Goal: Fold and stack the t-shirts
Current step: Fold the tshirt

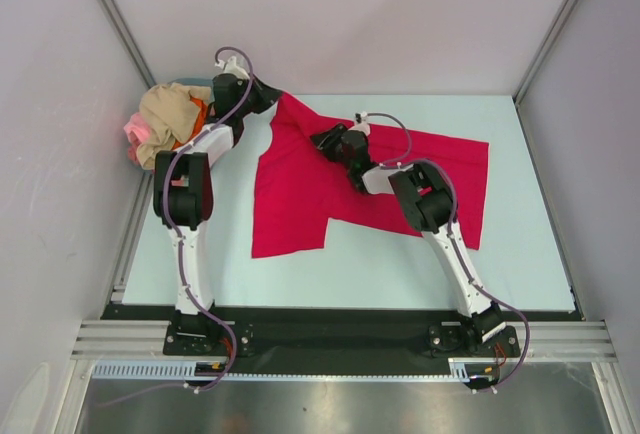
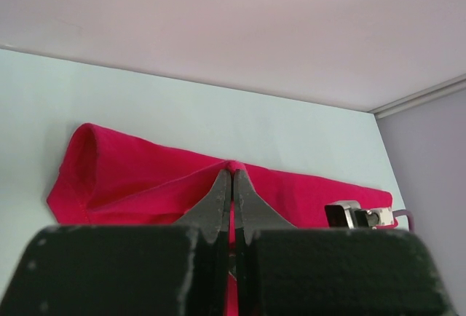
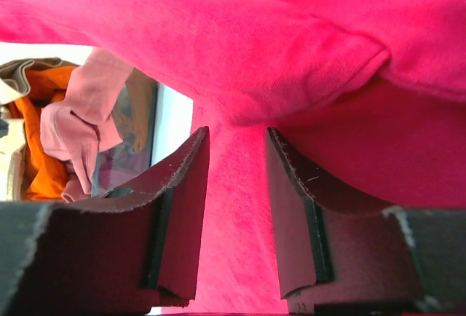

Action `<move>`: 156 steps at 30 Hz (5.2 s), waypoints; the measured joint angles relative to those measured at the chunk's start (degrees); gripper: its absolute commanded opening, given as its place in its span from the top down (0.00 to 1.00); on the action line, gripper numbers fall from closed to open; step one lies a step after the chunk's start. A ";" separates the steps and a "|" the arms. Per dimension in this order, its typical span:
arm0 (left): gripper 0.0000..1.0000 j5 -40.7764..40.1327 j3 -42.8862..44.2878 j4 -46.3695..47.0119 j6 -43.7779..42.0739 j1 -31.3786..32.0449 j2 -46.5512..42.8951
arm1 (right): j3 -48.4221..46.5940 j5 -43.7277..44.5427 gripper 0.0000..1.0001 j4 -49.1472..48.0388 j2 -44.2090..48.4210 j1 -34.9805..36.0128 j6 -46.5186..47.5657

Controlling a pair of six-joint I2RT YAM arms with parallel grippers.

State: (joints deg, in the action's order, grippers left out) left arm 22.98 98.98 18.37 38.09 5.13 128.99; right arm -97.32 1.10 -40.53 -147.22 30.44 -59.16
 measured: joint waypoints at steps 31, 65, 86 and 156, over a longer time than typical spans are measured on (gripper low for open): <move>0.99 0.17 -2.69 1.22 0.83 0.24 -1.97 | -9.35 7.17 1.00 9.07 -3.82 0.83 -2.34; 1.00 -5.44 -12.31 -23.28 -0.28 -0.76 -10.71 | -9.33 -35.91 1.00 42.12 4.37 -9.29 11.45; 1.00 -6.88 -13.18 -29.49 -2.58 -0.76 -10.71 | -9.14 -40.87 1.00 43.34 5.14 -11.17 11.63; 0.39 -27.12 -53.24 -46.03 4.07 6.56 -55.60 | 38.99 -9.92 0.53 69.22 62.16 -16.11 25.03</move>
State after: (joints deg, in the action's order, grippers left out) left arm -4.14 45.74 -27.66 42.15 11.68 73.38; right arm -58.33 -8.82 28.69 -85.06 14.33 -34.13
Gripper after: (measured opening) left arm 0.614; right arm 0.462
